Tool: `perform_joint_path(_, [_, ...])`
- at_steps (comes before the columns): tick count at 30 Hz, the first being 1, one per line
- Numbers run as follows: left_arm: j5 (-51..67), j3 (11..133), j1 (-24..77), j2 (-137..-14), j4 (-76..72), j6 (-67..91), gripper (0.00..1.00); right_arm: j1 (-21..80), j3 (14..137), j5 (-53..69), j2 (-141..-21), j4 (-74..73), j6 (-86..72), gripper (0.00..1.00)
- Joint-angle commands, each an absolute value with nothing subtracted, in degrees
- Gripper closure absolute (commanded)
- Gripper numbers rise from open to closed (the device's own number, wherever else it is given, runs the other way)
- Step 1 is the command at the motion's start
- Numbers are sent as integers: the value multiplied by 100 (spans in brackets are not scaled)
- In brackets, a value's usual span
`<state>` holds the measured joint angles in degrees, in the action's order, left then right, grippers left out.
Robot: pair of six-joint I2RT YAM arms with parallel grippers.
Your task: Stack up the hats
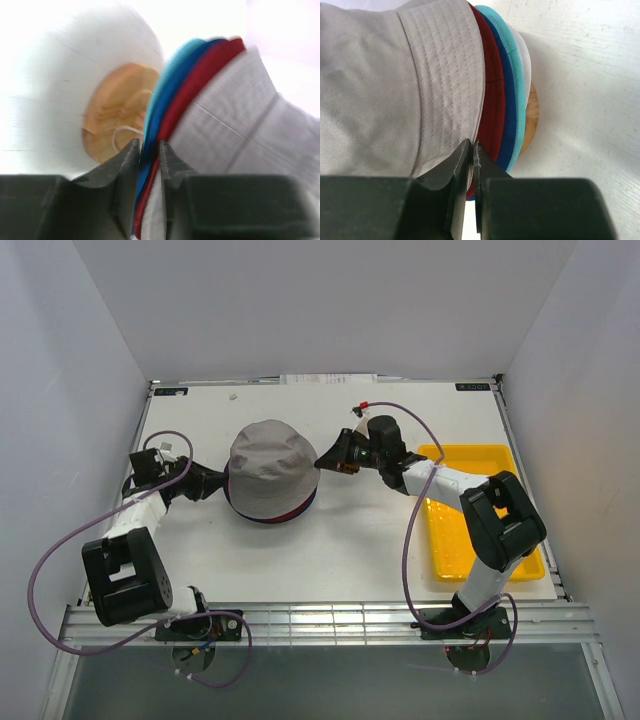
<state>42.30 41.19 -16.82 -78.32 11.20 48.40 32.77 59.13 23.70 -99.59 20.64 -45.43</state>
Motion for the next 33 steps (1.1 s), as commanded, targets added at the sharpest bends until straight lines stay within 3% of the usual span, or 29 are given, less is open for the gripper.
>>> perform_joint_path(1, [3226, 4289, -1749, -7858, 1625, 4360, 64, 3252, 5880, 2232, -9660, 1608, -4245, 88])
perform_joint_path(3, [3208, 4342, -1749, -7788, 1652, 4351, 50, 3261, 5871, 2250, -9607, 1600, -4245, 85])
perform_joint_path(8, [3076, 4456, -1749, -7524, 1854, 4298, 39, 3278, 5854, 2276, -9536, 1582, -4236, 82])
perform_joint_path(15, [3094, 4500, -1749, -6892, 2171, 4420, 37, 3357, 5731, 2312, -9457, 1722, -4315, 83])
perform_joint_path(26, [3840, 3832, -1749, -5828, 2294, 4957, 31, 3366, 5871, 2171, -9325, 1687, -4377, 49])
perform_joint_path(33, [4157, 3586, -1749, -5528, 2408, 5150, 34, 3357, 6152, 2487, -9737, 2029, -4684, 38])
